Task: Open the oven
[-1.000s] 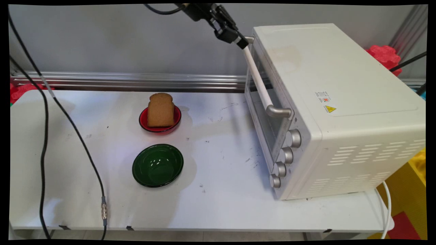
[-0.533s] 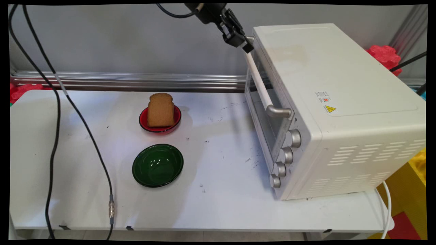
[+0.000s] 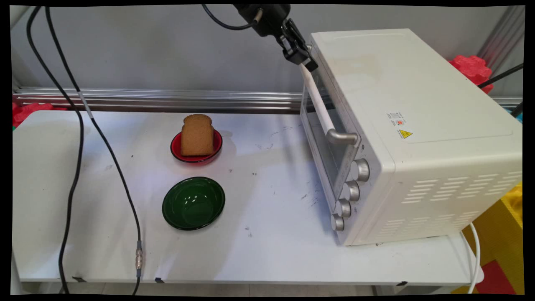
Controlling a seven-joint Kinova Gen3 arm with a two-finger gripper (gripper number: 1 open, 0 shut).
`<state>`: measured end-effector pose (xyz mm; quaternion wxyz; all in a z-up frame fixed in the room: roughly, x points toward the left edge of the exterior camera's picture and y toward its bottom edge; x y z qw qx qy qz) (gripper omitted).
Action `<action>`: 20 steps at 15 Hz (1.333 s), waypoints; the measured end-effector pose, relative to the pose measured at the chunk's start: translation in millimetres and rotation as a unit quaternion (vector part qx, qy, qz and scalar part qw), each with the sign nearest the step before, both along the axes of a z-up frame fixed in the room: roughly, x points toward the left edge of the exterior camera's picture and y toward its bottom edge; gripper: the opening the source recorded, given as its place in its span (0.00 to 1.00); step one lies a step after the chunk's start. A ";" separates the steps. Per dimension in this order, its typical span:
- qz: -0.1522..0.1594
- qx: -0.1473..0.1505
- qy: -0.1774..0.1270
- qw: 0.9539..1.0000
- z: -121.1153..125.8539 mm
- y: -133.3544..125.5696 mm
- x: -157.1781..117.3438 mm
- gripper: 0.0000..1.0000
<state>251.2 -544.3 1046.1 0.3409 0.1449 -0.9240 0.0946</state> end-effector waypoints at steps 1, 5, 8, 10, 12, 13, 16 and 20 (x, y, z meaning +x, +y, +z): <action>0.000 0.001 -0.001 1.000 -1.6 -1.1 -1.6 0.00; 0.003 0.006 -0.001 1.000 -9.7 -6.0 -7.8 0.00; 0.005 0.010 0.000 1.000 -16.3 -9.6 -13.1 0.00; 0.006 0.013 0.001 1.000 -20.1 -11.4 -16.3 0.00; 0.007 0.014 0.002 1.000 -23.8 -13.2 -18.9 0.00; 0.008 0.015 0.003 1.000 -25.8 -14.2 -20.4 0.00; 0.009 0.017 0.006 1.000 -31.1 -16.9 -24.7 0.00; 0.011 0.019 0.008 1.000 -37.6 -19.0 -27.6 0.00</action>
